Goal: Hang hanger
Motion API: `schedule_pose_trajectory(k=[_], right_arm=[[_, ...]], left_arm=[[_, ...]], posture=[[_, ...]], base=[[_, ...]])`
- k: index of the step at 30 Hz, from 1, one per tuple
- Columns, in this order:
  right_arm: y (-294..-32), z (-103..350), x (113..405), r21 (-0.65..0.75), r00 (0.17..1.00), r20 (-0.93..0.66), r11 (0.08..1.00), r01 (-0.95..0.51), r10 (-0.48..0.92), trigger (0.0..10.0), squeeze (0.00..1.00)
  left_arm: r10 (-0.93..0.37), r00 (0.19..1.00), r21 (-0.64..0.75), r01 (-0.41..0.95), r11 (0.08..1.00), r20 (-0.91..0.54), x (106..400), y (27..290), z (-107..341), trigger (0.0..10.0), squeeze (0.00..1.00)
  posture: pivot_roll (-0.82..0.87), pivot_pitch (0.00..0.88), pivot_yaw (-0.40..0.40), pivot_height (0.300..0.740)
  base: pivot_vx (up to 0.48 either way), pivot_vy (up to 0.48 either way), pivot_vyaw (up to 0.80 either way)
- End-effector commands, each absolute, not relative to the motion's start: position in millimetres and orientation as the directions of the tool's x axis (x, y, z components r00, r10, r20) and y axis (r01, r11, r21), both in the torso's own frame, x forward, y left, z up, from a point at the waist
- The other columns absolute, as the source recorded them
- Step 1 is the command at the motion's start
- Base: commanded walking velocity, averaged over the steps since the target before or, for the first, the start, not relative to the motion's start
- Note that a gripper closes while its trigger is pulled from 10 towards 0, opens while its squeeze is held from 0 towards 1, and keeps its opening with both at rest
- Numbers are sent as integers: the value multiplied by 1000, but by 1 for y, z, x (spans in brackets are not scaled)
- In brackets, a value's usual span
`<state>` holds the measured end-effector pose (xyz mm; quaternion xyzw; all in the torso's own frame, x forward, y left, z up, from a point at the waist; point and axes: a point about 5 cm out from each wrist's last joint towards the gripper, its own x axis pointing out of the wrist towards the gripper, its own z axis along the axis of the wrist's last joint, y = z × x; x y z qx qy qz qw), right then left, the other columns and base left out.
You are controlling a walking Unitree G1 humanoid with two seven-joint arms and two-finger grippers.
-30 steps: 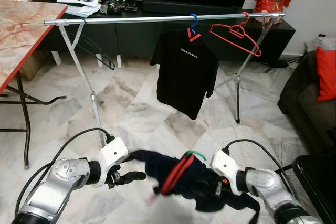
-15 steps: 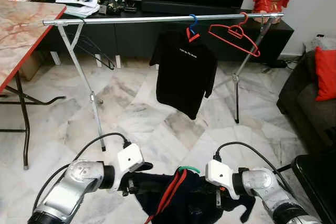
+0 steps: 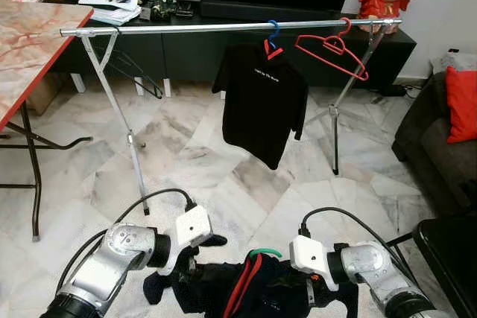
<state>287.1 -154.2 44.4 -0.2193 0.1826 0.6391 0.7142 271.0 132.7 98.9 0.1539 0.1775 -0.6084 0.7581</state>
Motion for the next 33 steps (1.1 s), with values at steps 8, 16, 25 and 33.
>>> schedule_pose_trajectory(k=[8, 16, 25, 33], right_arm=[[-146, 55, 293, -119, 118, -496, 67, -991, 860, 0, 0], [-139, 58, 293, -103, 71, -466, 26, -994, 882, 0, 0], [-136, 61, 296, -111, 88, -445, 43, -993, 891, 0, 0], [-136, 63, 298, -127, 118, -435, 69, -989, 892, 0, 0]], left_arm=[[-865, 111, 9, 992, 122, -490, 265, 126, 93, 10000, 0], [-870, 108, 22, 994, 111, -481, 268, 114, 91, 10000, 0], [-876, 77, -6, 996, 91, -476, 265, 109, 87, 7020, 0], [-882, 57, -30, 996, 81, -468, 263, 107, 86, 0, 0]], posture=[[57, 80, -120, 740], [53, 77, -119, 740], [54, 69, -114, 740], [52, 57, -109, 740]], base=[[0, 0, 0], [0, 0, 0], [0, 0, 0], [0, 0, 0]])
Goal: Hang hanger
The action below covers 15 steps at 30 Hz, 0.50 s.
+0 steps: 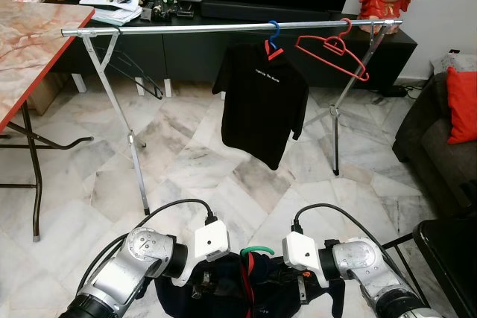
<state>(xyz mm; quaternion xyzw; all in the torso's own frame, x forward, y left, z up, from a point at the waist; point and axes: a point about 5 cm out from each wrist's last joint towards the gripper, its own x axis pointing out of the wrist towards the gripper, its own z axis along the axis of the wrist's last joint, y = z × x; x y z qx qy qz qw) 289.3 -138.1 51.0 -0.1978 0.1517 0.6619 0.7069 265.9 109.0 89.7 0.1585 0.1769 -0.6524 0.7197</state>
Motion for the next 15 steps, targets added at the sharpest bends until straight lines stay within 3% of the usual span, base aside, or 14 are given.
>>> schedule_pose_trajectory(k=[1, 15], right_arm=[[-136, 63, 299, -130, 123, -434, 72, -989, 893, 0, 0], [-133, 65, 301, -141, 141, -420, 89, -986, 896, 0, 0]], left_arm=[[-882, 56, -33, 996, 80, -468, 263, 107, 86, 0, 0], [-891, 48, -53, 995, 81, -452, 262, 106, 85, 0, 0]], posture=[[52, 57, -109, 740], [53, 68, -111, 740]], base=[[0, 0, 0], [0, 0, 0]])
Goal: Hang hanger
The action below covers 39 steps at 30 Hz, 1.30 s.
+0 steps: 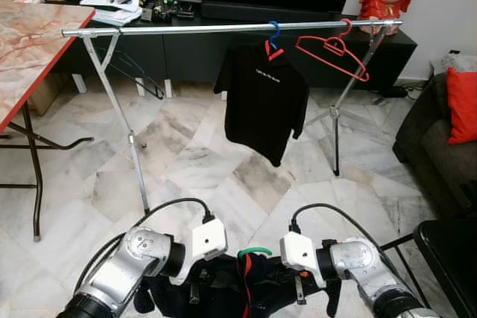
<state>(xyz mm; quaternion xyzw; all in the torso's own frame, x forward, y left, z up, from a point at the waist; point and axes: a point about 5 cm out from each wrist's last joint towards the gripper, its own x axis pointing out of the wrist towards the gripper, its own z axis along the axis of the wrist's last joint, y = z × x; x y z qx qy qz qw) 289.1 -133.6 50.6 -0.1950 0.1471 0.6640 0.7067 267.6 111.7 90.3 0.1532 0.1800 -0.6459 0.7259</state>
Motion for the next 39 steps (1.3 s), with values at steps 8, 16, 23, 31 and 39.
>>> schedule_pose_trajectory(k=[8, 16, 23, 31, 39], right_arm=[[-134, 65, 301, -140, 148, -417, 97, -985, 897, 0, 0], [-133, 66, 302, -142, 152, -420, 101, -985, 894, 0, 0], [-133, 65, 303, -144, 156, -426, 103, -984, 891, 0, 0], [-135, 62, 304, -137, 177, -453, 129, -982, 874, 10000, 573], [-141, 55, 297, -73, 82, -518, 52, -996, 851, 10000, 1000]], left_arm=[[-894, 47, -63, 995, 84, -445, 262, 105, 86, 0, 0], [-898, 48, -73, 993, 89, -438, 262, 105, 86, 0, 0], [-900, 46, -78, 993, 88, -434, 261, 104, 86, 0, 0], [-900, 42, -76, 994, 84, -434, 261, 104, 86, 0, 0], [-895, 78, -55, 992, 114, -440, 264, 107, 85, 0, 0]], posture=[[52, 74, -113, 740], [55, 76, -115, 740], [55, 79, -115, 740], [55, 80, -116, 740], [50, 79, -116, 740]], base=[[0, 0, 0], [0, 0, 0], [0, 0, 0], [0, 0, 0], [0, 0, 0]])
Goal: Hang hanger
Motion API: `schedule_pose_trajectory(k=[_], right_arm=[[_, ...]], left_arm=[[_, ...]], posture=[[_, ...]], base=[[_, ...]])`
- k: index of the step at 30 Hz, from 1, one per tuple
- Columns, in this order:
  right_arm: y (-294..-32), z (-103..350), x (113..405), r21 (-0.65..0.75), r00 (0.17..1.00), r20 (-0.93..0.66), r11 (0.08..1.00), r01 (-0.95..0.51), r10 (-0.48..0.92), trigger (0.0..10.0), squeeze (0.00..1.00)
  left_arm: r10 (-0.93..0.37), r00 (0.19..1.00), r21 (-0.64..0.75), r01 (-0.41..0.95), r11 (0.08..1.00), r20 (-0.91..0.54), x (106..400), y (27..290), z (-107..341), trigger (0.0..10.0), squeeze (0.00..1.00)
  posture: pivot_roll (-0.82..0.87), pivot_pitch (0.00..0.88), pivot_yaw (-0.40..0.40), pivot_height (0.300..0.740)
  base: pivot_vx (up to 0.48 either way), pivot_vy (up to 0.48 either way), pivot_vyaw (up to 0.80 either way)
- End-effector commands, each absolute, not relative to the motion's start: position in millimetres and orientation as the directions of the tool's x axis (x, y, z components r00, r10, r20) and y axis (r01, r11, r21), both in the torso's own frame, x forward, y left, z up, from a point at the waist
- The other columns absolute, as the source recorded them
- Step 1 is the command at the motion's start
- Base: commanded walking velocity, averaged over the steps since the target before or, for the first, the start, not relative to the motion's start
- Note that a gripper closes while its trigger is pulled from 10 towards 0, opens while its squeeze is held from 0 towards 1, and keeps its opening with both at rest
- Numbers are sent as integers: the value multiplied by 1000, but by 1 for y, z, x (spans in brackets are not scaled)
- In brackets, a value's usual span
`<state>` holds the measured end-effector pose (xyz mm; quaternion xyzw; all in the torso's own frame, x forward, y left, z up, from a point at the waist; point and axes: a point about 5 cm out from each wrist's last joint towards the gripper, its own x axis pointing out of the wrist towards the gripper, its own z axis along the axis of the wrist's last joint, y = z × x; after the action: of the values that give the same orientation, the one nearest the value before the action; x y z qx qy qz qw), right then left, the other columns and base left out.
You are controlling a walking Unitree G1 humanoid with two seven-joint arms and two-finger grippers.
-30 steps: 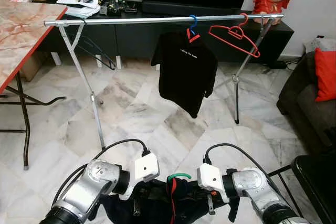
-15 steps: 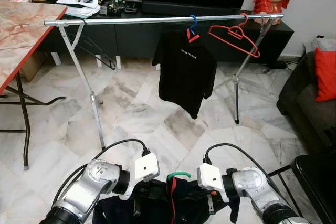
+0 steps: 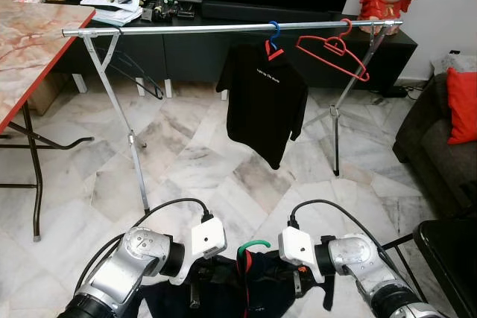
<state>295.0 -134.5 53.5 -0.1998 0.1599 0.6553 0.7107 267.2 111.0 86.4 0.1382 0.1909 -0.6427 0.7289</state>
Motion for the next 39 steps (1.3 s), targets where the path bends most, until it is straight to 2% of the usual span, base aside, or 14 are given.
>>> schedule_pose_trajectory(k=[1, 6, 13, 15, 16, 18, 26, 27, 28, 29, 32, 34, 36, 39], right_arm=[[-142, 54, 295, -67, 69, -531, 39, -997, 845, 10000, 1000], [-149, 47, 289, -45, 28, -593, 2, -999, 804, 10000, 1000], [-156, 43, 290, -89, 63, -660, 6, -996, 748, 10000, 1000], [-155, 47, 295, -123, 121, -635, 55, -991, 763, 10000, 1000], [-155, 47, 295, -123, 121, -635, 55, -991, 763, 10000, 1000], [-157, 51, 301, -178, 206, -616, 120, -977, 760, 10000, 1000], [-160, 52, 306, -264, 295, -617, 161, -951, 729, 10000, 1000], [-160, 52, 307, -275, 306, -622, 165, -947, 720, 10000, 722], [-160, 51, 307, -283, 314, -626, 167, -944, 714, 10000, 722], [-160, 50, 307, -297, 324, -633, 167, -940, 703, 10000, 0], [-160, 47, 307, -312, 353, -633, 191, -931, 689, 10000, 0], [-158, 45, 307, -334, 382, -622, 210, -919, 683, 10000, 0], [-158, 45, 307, -339, 400, -616, 229, -912, 679, 10000, 0], [-160, 43, 309, -353, 461, -593, 302, -886, 660, 10000, 0]], left_arm=[[-893, 84, -51, 992, 118, -442, 265, 107, 84, 0, 0], [-883, 148, -17, 985, 174, -445, 270, 111, 83, 0, 0], [-865, 264, 21, 959, 283, -426, 278, 114, 79, 0, 0], [-850, 322, 43, 941, 335, -418, 280, 116, 76, 0, 0], [-850, 322, 43, 941, 335, -418, 280, 116, 76, 0, 0], [-840, 353, 42, 928, 369, -413, 279, 118, 71, 0, 0], [-867, 241, -23, 960, 279, -437, 266, 118, 64, 0, 0], [-863, 235, -22, 962, 273, -448, 266, 119, 63, 0, 0], [-860, 232, -20, 962, 271, -455, 266, 120, 62, 0, 0], [-849, 231, -7, 964, 266, -474, 266, 121, 61, 0, 0], [-836, 256, 18, 959, 283, -484, 268, 123, 59, 0, 0], [-831, 315, 42, 942, 334, -459, 271, 125, 60, 0, 0], [-823, 335, 48, 934, 353, -458, 272, 126, 59, 0, 0], [-770, 425, 112, 898, 426, -477, 276, 135, 53, 0, 0]], posture=[[50, 79, -116, 740], [52, 82, -118, 740], [47, 82, -118, 740], [44, 83, -118, 740], [44, 83, -118, 740], [40, 83, -117, 740], [31, 77, -113, 740], [30, 75, -112, 740], [32, 74, -111, 740], [35, 71, -110, 740], [29, 67, -109, 740], [24, 64, -102, 740], [26, 60, -97, 740], [17, 52, -88, 740]], base=[[0, 0, 0], [0, 0, 0], [0, 0, 0], [0, 0, 0], [0, 0, 0], [0, 0, 0], [0, 0, 0], [0, 0, 0], [0, 0, 0], [0, 0, 0], [0, 0, 0], [0, 0, 0], [0, 0, 0], [0, 0, 0]])
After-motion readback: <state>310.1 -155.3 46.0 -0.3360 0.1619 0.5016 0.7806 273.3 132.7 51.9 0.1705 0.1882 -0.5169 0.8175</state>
